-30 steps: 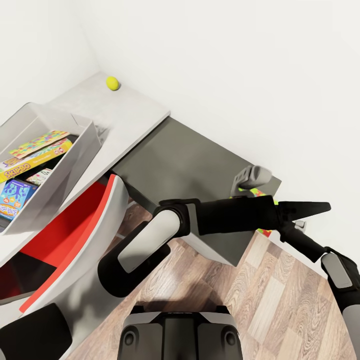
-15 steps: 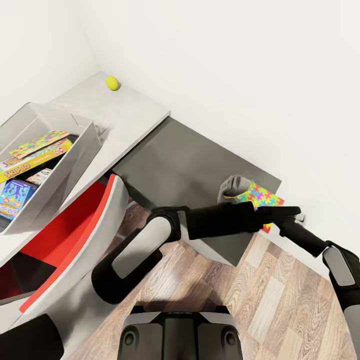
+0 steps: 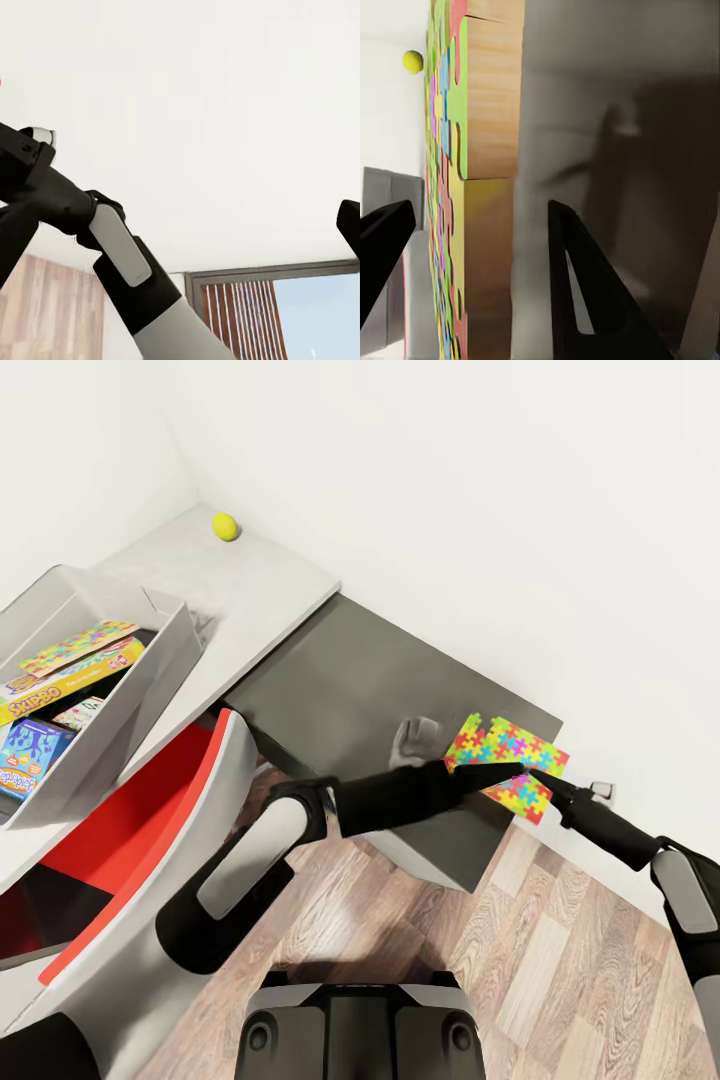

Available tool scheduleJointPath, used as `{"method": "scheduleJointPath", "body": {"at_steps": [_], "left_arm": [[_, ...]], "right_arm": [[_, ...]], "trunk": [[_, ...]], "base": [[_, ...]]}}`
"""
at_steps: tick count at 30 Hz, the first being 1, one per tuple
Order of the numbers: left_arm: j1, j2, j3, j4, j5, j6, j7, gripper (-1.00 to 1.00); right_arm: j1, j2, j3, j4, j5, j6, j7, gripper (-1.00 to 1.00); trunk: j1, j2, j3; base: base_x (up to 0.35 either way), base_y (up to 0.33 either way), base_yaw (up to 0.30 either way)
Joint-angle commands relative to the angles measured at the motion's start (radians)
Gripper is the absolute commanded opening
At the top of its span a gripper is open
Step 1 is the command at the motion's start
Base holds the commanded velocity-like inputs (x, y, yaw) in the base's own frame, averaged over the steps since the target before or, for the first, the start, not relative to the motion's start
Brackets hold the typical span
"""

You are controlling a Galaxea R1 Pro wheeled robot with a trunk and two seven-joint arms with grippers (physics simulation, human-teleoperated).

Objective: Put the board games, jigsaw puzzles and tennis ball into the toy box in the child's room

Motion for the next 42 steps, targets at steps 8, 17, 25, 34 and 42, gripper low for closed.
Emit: {"method": "scheduleJointPath", "body": {"at_steps": [8, 17, 25, 34, 42], "left_arm": [[0.004, 0.050, 0.041, -0.001, 0.010, 0.005, -0.096, 1.00], [0.006, 0.100, 0.063, -0.001, 0.013, 0.008, -0.139, 1.00], [0.008, 0.102, 0.074, -0.001, 0.017, 0.009, -0.133, 1.00], [0.008, 0.093, 0.073, -0.002, 0.018, 0.010, -0.130, 1.00], [0.008, 0.080, 0.072, -0.002, 0.018, 0.009, -0.128, 1.00]], "right_arm": [[0.028, -0.003, -0.002, -0.057, -0.003, 0.007, 0.003, -1.00], [0.053, -0.004, -0.002, -0.116, -0.004, 0.014, 0.004, -1.00], [0.081, -0.005, -0.003, -0.176, -0.004, 0.027, 0.004, -1.00], [0.086, -0.005, -0.003, -0.188, -0.004, 0.029, 0.004, -1.00], [0.091, -0.004, -0.003, -0.203, -0.004, 0.031, 0.004, -1.00]], "trunk": [[0.001, -0.002, -0.001], [0.001, -0.002, -0.001], [0.001, -0.002, -0.001], [0.001, -0.002, -0.001], [0.000, -0.001, -0.001]], "base": [[0.000, 0.000, 0.000], [0.000, 0.000, 0.000], [0.000, 0.000, 0.000], [0.000, 0.000, 0.000], [0.000, 0.000, 0.000]]}}
